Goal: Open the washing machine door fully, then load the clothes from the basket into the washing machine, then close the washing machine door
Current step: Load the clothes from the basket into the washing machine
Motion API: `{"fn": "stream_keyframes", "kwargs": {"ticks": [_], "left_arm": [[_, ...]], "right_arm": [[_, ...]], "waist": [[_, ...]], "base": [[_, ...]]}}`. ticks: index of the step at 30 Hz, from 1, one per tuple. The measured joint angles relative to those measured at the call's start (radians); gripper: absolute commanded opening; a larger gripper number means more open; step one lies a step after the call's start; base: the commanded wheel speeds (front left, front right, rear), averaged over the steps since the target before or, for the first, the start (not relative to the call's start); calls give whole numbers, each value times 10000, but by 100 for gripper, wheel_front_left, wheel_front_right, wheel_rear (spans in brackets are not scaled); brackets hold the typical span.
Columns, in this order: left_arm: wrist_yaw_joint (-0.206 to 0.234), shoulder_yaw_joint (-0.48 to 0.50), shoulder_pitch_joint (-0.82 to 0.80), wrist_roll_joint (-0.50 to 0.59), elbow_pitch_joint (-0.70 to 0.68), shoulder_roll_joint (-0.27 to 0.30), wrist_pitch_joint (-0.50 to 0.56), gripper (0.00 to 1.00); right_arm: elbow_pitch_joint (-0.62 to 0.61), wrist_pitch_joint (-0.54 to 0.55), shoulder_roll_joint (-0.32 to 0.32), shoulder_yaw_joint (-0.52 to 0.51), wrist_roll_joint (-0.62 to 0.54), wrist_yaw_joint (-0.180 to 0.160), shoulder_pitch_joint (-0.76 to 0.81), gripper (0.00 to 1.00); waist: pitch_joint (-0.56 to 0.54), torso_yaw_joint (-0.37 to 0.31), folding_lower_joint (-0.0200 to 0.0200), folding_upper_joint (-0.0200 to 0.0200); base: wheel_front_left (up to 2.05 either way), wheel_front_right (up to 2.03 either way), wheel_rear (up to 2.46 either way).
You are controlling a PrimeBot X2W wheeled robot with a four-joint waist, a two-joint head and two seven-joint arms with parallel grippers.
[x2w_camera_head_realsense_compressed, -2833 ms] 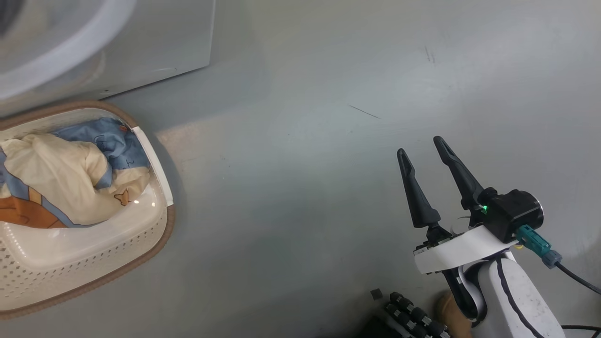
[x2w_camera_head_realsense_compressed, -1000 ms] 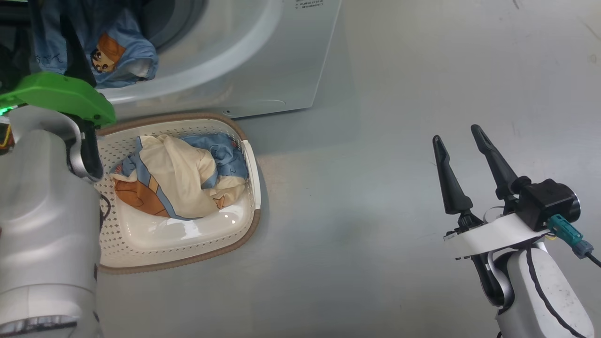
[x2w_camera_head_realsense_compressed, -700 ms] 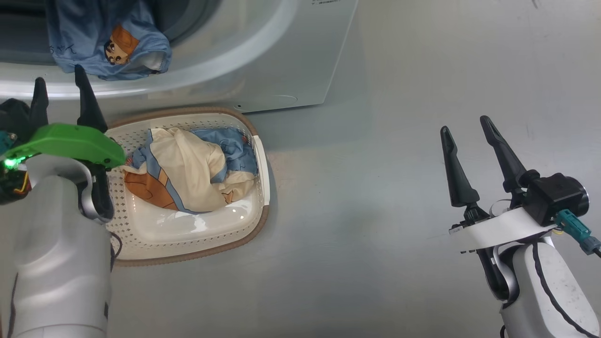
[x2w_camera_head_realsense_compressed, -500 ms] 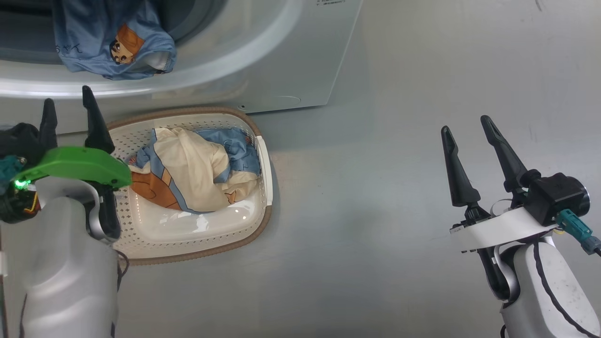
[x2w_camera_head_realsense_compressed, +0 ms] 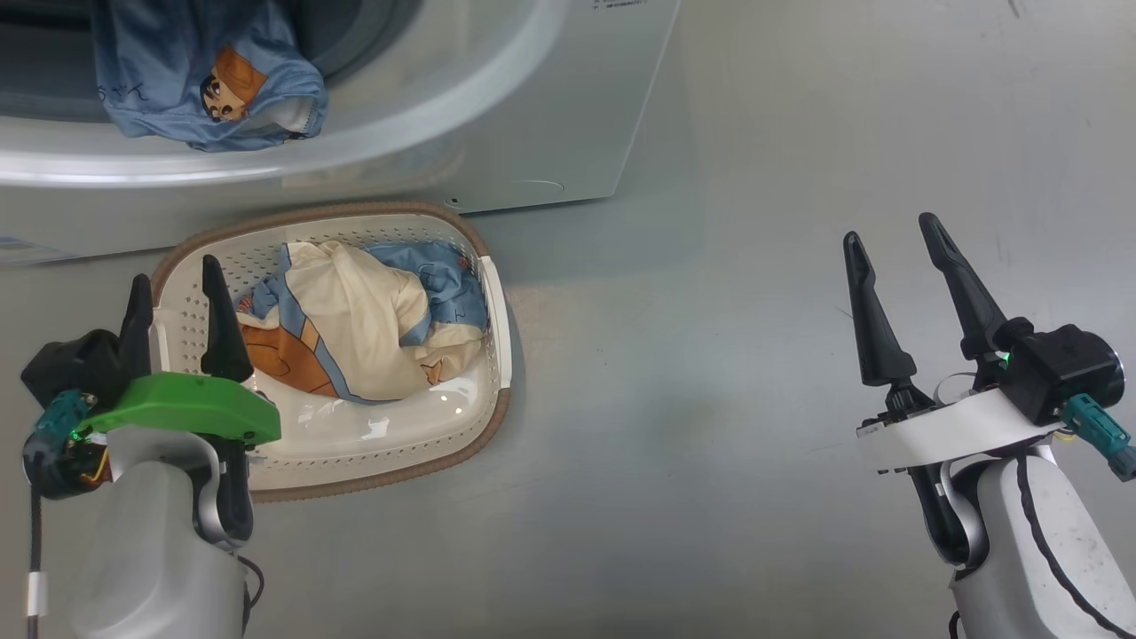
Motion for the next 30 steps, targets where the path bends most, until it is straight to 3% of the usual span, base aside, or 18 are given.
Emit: {"fn": "stream_keyframes", "kwargs": {"ticks": [21, 30], "left_arm": [[-52, -244, 569, -207, -1923, 12, 50, 100], [121, -410, -174, 15, -2512, 245, 546, 100]], "right_arm": [[-19, 0, 96, 165, 0, 0, -8, 100], [-17, 0, 196, 255, 2, 0, -105, 100]], "waist": [[151, -204, 0, 0], [323, -536, 0, 0]], "base": [[0, 0, 0], [0, 0, 0]]}}
